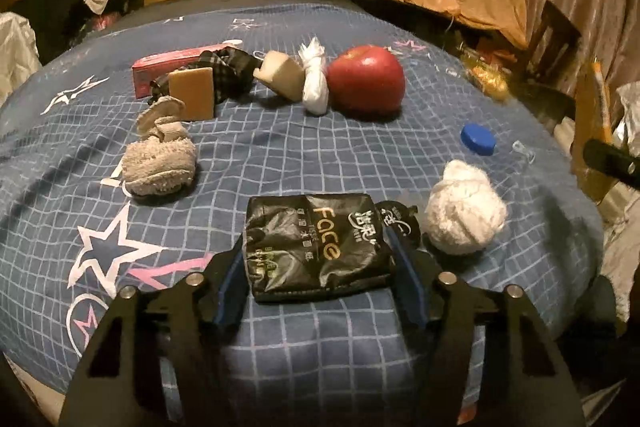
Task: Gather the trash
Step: 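Carry the gold carton and black Face packet toward the white bucket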
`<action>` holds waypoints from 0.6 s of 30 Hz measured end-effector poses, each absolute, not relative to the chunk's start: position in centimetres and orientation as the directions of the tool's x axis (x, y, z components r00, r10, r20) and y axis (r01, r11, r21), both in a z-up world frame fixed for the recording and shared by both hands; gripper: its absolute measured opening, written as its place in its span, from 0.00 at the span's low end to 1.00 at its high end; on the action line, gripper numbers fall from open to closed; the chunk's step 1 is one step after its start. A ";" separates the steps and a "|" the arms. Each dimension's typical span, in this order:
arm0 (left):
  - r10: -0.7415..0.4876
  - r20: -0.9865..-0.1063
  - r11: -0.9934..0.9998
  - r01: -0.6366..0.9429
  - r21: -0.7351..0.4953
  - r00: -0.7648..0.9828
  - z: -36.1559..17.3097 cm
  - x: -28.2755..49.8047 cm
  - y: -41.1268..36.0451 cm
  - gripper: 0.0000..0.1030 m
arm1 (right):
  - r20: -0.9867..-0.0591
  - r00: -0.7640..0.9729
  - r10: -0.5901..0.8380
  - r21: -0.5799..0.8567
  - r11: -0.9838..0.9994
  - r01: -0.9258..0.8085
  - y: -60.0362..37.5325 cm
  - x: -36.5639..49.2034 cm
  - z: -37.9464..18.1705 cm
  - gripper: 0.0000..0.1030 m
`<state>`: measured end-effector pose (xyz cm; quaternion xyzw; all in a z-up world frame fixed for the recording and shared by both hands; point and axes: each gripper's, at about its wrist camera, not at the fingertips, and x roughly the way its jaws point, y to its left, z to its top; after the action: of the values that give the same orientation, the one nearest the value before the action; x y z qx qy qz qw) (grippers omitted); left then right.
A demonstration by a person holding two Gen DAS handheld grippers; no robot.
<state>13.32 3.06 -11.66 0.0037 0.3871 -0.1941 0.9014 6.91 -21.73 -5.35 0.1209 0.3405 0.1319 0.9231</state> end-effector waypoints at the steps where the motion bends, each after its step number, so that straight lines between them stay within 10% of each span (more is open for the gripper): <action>1: -0.341 -0.697 0.928 0.345 -0.141 0.631 -11.4 13.2 3.2 0.57 | -0.594 0.736 0.324 0.314 0.936 -0.159 -21.8 6.9 -5.3 0.50; 18: -0.117 -0.558 0.989 0.149 0.012 0.822 -0.4 12.0 -0.8 0.57 | -0.523 0.805 0.279 0.266 0.951 -0.157 -23.0 5.0 -1.4 0.50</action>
<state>11.97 -0.78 -0.45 0.0274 0.2905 -0.0695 0.9539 4.97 -22.96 -1.37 0.1052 0.2899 0.1153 0.9442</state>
